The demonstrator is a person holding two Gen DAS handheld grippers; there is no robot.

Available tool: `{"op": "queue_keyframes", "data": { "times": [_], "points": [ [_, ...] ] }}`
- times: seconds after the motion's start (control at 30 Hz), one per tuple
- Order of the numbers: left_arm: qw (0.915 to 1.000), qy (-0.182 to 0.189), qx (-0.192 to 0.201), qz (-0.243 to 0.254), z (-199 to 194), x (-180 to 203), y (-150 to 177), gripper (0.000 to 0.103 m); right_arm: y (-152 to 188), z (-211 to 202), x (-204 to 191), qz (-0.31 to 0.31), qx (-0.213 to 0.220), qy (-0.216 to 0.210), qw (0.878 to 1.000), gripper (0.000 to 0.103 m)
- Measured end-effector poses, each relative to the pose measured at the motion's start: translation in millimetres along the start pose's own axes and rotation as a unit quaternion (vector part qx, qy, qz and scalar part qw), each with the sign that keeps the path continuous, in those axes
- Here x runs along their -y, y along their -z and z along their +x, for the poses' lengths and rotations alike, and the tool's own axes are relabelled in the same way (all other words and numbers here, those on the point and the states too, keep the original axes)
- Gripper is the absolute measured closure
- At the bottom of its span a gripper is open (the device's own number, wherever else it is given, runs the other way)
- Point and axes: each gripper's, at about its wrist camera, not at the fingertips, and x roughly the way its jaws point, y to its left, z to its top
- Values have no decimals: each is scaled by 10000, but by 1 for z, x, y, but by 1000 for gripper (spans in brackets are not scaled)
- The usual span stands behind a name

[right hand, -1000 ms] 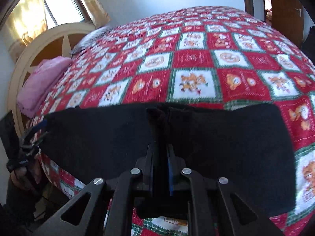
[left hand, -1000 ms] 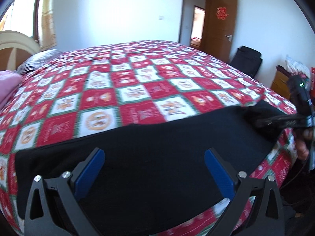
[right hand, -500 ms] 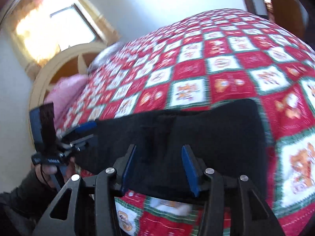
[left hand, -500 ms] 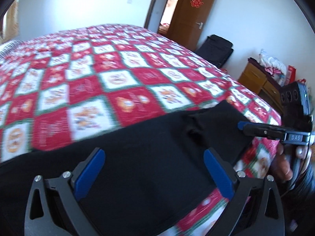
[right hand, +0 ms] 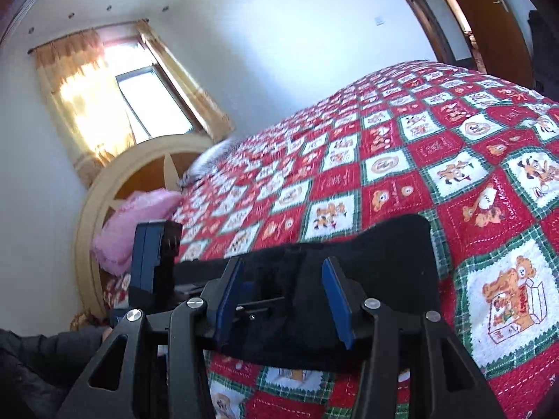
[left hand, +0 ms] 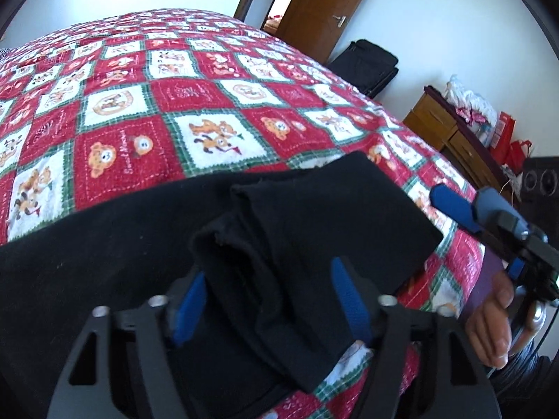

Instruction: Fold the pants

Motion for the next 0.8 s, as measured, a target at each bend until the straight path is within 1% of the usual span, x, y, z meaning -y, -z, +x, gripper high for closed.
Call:
{"op": "queue_keyframes", "data": {
  "times": [0.03,0.07,0.1,0.17,0.2,0.3,0.53,0.8],
  "points": [
    [10000,31,-13,-12,0,0,-1,62,0,-1,2,32,42,23,10000,54],
    [10000,61,-29,3,3,2,-2,77,0,-2,3,81,98,62,9999,54],
    [10000,82,-28,24,4,3,-2,84,0,-3,6,142,158,94,9997,54],
    [9999,51,15,106,5,9,-3,85,-1,-4,10,215,237,140,9994,54],
    [9999,46,43,148,5,11,-3,89,-1,-6,11,247,286,160,9992,54],
    [9996,25,170,215,2,13,-3,94,-1,-9,12,233,386,185,9988,53],
    [9989,142,446,39,-13,0,-8,95,3,-7,12,101,394,283,9988,53],
    [9975,198,632,-256,-31,-20,-14,96,4,-11,10,30,477,276,9985,52]
  ]
}}
